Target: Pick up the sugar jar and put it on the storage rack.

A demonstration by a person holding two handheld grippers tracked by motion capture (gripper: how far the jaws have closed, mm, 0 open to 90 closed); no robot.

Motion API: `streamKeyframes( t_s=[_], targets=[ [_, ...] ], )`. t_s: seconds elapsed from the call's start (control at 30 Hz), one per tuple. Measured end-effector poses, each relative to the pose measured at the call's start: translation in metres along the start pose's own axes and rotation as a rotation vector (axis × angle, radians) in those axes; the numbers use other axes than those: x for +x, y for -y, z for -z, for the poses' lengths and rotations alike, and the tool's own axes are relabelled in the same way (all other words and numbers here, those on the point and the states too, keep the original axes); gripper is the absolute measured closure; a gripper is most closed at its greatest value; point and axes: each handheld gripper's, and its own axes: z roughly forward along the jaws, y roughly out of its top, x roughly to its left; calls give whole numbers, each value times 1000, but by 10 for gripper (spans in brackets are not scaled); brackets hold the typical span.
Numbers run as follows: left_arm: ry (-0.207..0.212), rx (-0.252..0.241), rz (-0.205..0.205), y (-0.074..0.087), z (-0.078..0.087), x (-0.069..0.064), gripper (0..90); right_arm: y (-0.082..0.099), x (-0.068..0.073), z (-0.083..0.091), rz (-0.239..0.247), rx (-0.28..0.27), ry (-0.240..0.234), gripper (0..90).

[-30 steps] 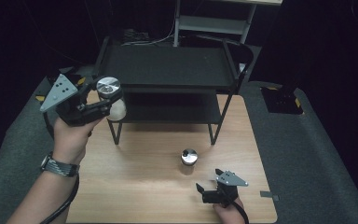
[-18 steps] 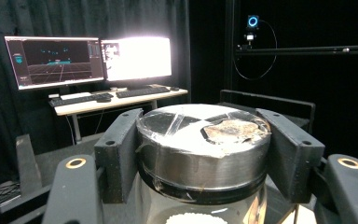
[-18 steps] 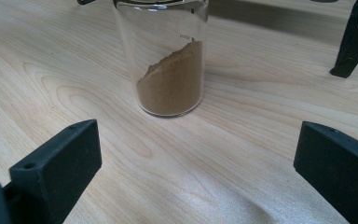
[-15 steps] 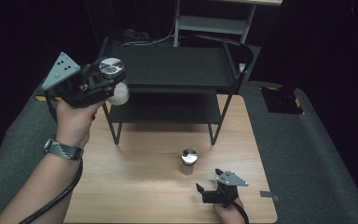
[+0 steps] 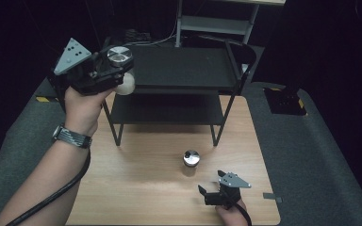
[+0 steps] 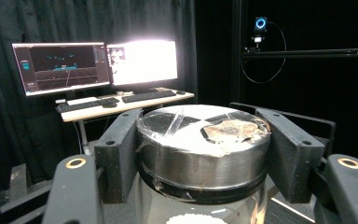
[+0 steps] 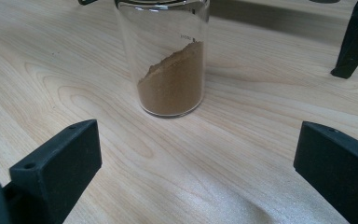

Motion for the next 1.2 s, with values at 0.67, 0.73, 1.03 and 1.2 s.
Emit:
streamKeyframes(
  t_s=[0.67,0.73,1.03,1.2],
  targets=[
    [-20,0,21,-2,-47,0,347,2,-1,1,-1,-9,-7,5],
    [-19,2,24,-1,-52,0,347,2,-1,1,-2,-10,-6,5],
    [-24,12,26,1,-70,-2,347,2,-2,1,-2,-12,-8,5],
    [-24,8,49,7,-75,-1,347,2,-2,1,-2,-11,-11,5]
  ],
)
